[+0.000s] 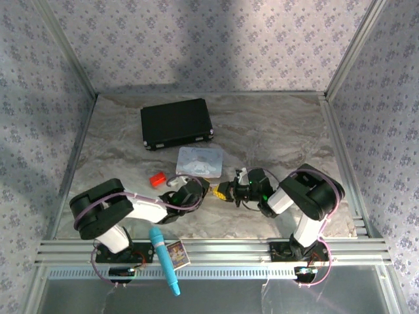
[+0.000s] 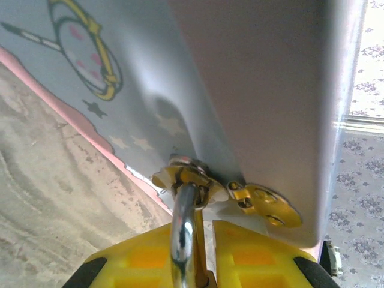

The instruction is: Unlock the padlock with the key

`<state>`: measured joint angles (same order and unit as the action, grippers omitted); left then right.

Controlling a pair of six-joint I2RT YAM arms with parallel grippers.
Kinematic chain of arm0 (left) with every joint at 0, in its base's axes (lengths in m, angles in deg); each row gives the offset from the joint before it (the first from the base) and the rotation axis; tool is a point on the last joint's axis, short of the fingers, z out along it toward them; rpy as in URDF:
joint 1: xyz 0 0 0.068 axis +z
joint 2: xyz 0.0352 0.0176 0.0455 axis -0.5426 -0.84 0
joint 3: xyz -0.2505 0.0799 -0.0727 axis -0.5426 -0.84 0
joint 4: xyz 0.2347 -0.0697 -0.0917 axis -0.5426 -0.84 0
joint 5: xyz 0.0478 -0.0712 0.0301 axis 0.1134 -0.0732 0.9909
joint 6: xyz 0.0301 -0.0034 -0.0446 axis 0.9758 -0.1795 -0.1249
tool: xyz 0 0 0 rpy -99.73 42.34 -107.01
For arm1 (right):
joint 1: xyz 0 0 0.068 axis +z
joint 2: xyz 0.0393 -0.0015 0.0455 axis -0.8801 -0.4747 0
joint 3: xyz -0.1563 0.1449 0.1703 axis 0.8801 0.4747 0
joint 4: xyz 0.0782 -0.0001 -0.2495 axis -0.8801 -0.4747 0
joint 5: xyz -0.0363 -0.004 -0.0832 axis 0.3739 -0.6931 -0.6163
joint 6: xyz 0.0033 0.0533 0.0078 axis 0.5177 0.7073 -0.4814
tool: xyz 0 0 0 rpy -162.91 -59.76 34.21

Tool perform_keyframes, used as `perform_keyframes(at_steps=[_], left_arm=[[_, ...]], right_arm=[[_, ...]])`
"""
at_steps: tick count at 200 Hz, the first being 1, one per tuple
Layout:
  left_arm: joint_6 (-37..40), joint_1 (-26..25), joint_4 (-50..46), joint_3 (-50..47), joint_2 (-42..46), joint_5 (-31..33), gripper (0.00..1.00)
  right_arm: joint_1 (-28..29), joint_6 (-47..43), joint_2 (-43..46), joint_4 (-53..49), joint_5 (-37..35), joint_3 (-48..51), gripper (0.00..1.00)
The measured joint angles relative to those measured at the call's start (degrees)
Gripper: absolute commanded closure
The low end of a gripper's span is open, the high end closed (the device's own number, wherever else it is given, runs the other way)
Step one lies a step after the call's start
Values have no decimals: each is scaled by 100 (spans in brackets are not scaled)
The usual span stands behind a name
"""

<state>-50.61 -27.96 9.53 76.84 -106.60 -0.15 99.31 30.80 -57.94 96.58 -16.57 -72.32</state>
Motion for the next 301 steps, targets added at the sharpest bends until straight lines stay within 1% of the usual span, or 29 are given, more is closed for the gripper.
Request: perform_keyframes(at_steps=[14, 20, 32, 53, 90, 95, 101, 104, 115, 125, 128, 132, 138, 159, 175, 178, 183, 191, 207, 220, 229, 239, 243, 262, 280, 297, 301], left_arm=[[-63, -42, 9, 9, 0, -22, 100], [-81, -63, 0, 28, 0, -42, 100], [-118, -114, -46, 72, 0, -90, 100], [-234, -144, -254, 168, 0, -238, 100], [-365, -144, -734, 313, 17, -308, 100], [-367, -144, -767, 326, 17, -315, 100], [-367, -142, -796, 334, 20, -321, 100], [-365, -140, -804, 337, 20, -323, 100], [-363, -120, -846, 343, 33, -343, 100], [-361, -105, -907, 352, 66, -382, 100], [-361, -105, -931, 354, 76, -402, 100], [-361, -98, -955, 358, 87, -422, 100], [-356, -90, -990, 363, 103, -455, 100], [-315, -20, -1163, 415, 142, -566, 100], [-280, 48, -1506, 546, 201, -719, 100], [-273, 52, -1574, 568, 212, -743, 100], [-264, 74, -1668, 608, 232, -782, 100], [-229, 83, -1832, 658, 271, -839, 100], [-208, 87, -2039, 678, 358, -914, 100], [-179, 87, -2179, 678, 444, -970, 100], [-144, 96, -2260, 675, 503, -1014, 100], [-59, 125, -2339, 678, 549, -1067, 100], [-35, 131, -2369, 682, 562, -1086, 100], [125, 195, -2645, 789, 584, -1211, 100], [179, 232, -2686, 807, 599, -1276, 100], [190, 260, -2686, 804, 621, -1329, 100], [197, 264, -2686, 804, 627, -1338, 100]], right_arm=[[31, -260, 382, -555, -109, 2, 75], [37, -391, 555, -798, -166, 2, 69], [44, -673, 988, -1263, -262, 0, 60], [50, -1209, 1786, -2361, -498, -35, 48], [48, -2400, 3239, -4787, -1176, -216, 39], [50, -2603, 3405, -5110, -1305, -247, 35], [74, -2855, 3582, -5473, -1471, -284, 25], [85, -2983, 3681, -5670, -1567, -308, 23], [205, -3550, 3967, -6376, -1976, -433, 23], [387, -4015, 4162, -6907, -2382, -568, 28], [442, -4118, 4205, -7034, -2494, -601, 27], [538, -4317, 4277, -7187, -2653, -643, 22], [667, -4542, 4369, -7366, -2885, -682, 19], [1163, -5362, 4586, -7691, -3604, -704, 18], [1429, -5866, 4557, -7698, -3875, -704, 18], [1462, -5952, 4535, -7685, -3901, -704, 19], [1519, -6098, 4494, -7637, -3945, -704, 24], [1589, -6336, 4411, -7549, -3980, -704, 28], [1735, -6745, 4253, -7261, -4015, -702, 28], [1910, -7130, 4155, -6964, -4015, -699, 31], [2024, -7388, 4083, -6734, -4026, -695, 40], [2127, -7729, 3941, -6472, -4044, -695, 45], [2159, -7788, 3884, -6382, -4050, -695, 45], [2262, -8253, 3362, -6116, -4076, -774, 47], [2312, -8542, 2870, -5956, -4096, -870, 49], [2356, -8706, 2555, -5748, -4096, -931, 58], [2371, -8747, 2487, -5698, -4096, -946, 59]])
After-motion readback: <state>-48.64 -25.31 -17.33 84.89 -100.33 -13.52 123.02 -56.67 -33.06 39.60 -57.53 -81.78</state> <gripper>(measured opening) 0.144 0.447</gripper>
